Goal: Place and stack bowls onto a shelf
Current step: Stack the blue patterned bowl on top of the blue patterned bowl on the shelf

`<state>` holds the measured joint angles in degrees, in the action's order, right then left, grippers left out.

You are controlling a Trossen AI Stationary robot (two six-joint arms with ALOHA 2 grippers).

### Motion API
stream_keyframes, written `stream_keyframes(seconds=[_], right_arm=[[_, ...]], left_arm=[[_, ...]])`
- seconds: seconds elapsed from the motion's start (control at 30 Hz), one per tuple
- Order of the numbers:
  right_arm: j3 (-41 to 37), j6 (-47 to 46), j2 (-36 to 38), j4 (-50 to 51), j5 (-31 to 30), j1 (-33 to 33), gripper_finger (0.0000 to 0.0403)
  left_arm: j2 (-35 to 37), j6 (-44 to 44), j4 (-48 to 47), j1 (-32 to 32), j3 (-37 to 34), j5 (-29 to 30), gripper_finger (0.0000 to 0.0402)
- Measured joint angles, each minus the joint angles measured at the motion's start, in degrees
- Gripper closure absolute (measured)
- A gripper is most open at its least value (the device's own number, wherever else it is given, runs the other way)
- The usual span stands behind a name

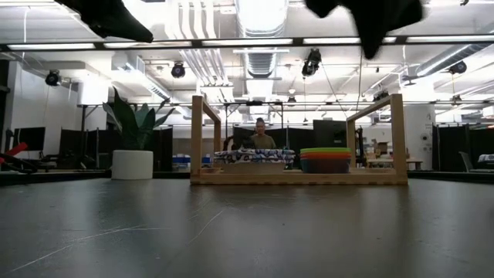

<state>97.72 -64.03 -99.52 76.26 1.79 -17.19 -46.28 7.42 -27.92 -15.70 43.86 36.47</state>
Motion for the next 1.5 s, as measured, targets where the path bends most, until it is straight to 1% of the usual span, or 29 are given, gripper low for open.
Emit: stream_keyframes(seconds=[0.1, 0.2, 0.3, 0.37, 0.4, 0.47, 0.53, 0.7, 0.77, 0.83, 0.93, 1.07, 1.23, 1.37, 1.5], right_arm=[[-2.58, -7.08, 0.39, 1.35, -2.97, -4.41, 0.0394], [-5.73, -12.32, 0.74, 1.67, -3.29, -7.73, 0.0394], [-8.2, -17.71, 0.74, 1.7, -4.18, -9.33, 0.0394], [-9.27, -19.37, 0.74, 1.64, -3.21, -9.38, 0.0392], [-9.66, -19.81, 0.74, 1.54, -1.26, -9.3, 0.0387], [-10.08, -20.49, 0.74, 1.56, 2.43, -8.93, 0.0369], [-10.47, -21.99, 0.76, 1.52, 3.98, -8.72, 0.0341], [-12.68, -24.65, 0.83, 1.41, 4.0, -8.67, 0.0254], [-14.75, -25.95, 0.83, 1.37, 4.07, -8.67, 0.0228], [-17.01, -26.78, 0.83, 1.2, 4.49, -8.77, 0.021], [-19.98, -27.86, 0.81, 0.74, 4.93, -8.97, 0.02], [-23.15, -27.94, 0.79, -2.21, 6.28, -8.95, 0.0209], [-26.49, -28.12, 0.79, -9.69, 6.2, -9.05, 0.0236], [-29.08, -29.82, 0.76, -14.33, 6.18, -9.07, 0.0274], [-31.06, -30.04, 0.74, -17.25, 6.16, -9.05, 0.0328]], left_arm=[[-0.32, 0.0, -0.02, 0.0, 0.0, 0.0, 0.0318], [-0.7, 0.0, 0.0, 0.01, -0.01, -0.02, 0.0318], [-1.09, -0.2, 0.01, 0.0, -0.02, -0.02, 0.0318], [-1.34, -0.31, 0.02, 0.0, -0.02, 0.0, 0.0318], [-1.52, -0.33, 0.02, 0.02, -0.02, -0.02, 0.0318], [-1.75, -0.46, 0.02, 0.01, -0.02, -0.01, 0.0318], [-1.91, -0.85, 0.03, 0.02, -0.02, -0.01, 0.0318], [-2.08, -0.92, 0.04, 0.01, -0.04, 0.0, 0.0318], [-2.08, -0.92, 0.02, 0.02, -0.04, 0.0, 0.0318], [-2.08, -0.92, 0.04, 0.02, -0.04, 0.0, 0.0318], [-2.08, -0.92, 0.03, 0.01, -0.04, 0.0, 0.0318], [-2.08, -1.06, 0.04, 0.01, -0.04, 0.0, 0.0318], [-2.08, -1.25, 0.04, 0.02, -0.04, 0.02, 0.0318], [-2.08, -1.22, 0.04, 0.02, -0.05, 0.02, 0.0318], [-2.08, -1.21, 0.04, 0.01, -0.05, 0.02, 0.0318]])
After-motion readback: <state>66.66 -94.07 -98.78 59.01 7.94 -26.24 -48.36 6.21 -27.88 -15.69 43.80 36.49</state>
